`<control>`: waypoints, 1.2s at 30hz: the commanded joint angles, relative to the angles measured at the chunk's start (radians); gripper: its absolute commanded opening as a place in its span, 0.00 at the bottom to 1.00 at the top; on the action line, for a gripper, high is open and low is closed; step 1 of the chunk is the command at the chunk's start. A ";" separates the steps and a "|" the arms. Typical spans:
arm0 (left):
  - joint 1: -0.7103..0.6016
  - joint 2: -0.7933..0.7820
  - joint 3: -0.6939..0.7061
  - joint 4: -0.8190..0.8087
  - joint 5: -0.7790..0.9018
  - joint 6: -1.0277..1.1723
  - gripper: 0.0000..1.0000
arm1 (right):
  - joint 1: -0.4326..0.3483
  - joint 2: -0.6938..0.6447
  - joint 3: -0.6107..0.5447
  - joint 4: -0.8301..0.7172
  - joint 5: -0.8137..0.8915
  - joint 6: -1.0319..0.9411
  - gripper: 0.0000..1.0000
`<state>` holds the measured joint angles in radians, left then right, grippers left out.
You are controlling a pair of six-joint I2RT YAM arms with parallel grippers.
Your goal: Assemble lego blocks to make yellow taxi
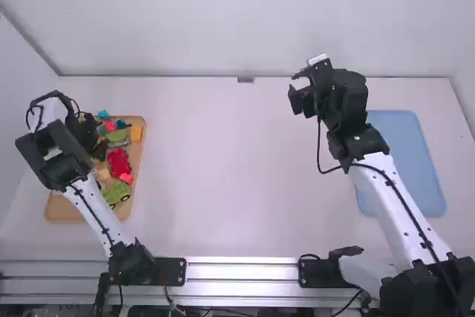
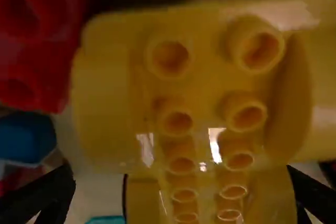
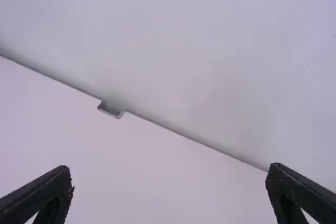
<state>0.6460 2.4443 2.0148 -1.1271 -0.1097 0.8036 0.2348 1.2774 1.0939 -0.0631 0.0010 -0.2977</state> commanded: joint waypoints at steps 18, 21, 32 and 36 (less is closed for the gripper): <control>-0.005 -0.013 -0.011 -0.040 0.114 -0.056 0.99 | 0.000 0.005 0.038 0.005 0.000 0.001 0.98; -0.005 -0.013 -0.011 -0.053 0.130 -0.056 0.99 | 0.000 0.005 0.038 0.003 0.000 0.001 0.98; -0.005 -0.013 -0.011 -0.038 0.144 -0.056 0.84 | 0.000 0.005 0.038 -0.001 0.000 0.001 0.98; -0.005 -0.013 -0.011 -0.031 0.132 -0.056 0.67 | 0.000 0.005 0.038 -0.002 0.000 0.001 0.98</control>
<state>0.6460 2.4382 2.0159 -1.1519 -0.0105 0.7433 0.2348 1.2774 1.0939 -0.0673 0.0017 -0.2981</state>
